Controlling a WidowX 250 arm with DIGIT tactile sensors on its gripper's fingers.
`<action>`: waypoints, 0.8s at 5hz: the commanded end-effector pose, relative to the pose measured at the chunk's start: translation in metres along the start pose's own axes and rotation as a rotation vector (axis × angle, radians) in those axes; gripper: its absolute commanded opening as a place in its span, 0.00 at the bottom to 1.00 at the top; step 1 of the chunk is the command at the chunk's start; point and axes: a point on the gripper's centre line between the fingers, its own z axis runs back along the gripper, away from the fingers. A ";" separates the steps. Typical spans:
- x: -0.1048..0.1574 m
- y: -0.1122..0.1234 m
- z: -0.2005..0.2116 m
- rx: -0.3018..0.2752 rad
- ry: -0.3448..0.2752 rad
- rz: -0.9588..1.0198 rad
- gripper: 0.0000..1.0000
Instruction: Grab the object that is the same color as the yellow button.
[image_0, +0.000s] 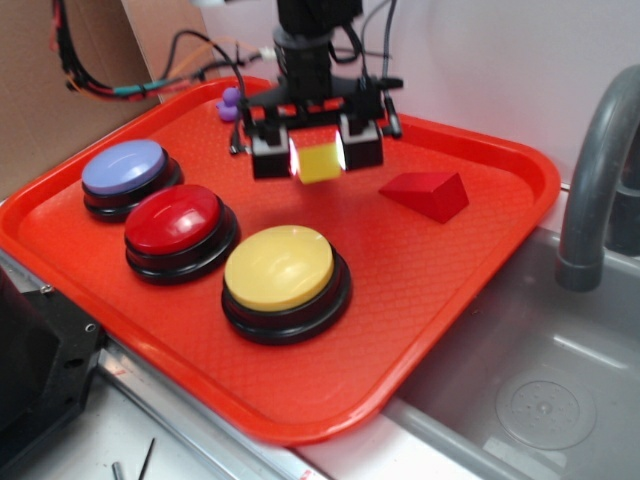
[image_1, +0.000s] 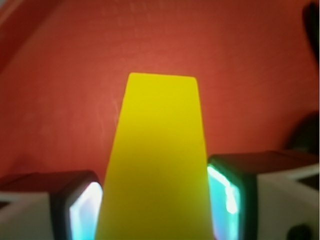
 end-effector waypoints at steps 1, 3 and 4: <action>-0.004 0.012 0.098 -0.025 0.033 -0.293 0.00; -0.005 0.043 0.162 -0.143 0.012 -0.331 0.00; -0.004 0.060 0.182 -0.227 -0.015 -0.340 0.00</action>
